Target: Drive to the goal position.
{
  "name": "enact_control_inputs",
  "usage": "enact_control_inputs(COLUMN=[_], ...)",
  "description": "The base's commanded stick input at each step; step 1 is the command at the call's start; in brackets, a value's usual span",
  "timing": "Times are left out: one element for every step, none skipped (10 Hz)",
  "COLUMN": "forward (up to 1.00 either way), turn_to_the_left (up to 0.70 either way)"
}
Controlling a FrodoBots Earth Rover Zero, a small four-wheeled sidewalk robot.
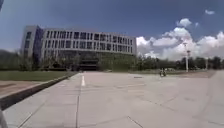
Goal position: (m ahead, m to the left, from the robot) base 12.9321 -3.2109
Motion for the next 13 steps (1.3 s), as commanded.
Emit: enact_control_inputs(forward=[1.0,1.0,1.0,1.0,1.0,1.0,1.0,1.0,1.0,1.0,1.0,1.0,1.0], turn_to_the_left=[0.0,0.0,0.0,0.0,0.0,0.0,0.0,0.0,0.0,0.0,0.0,0.0,0.0])
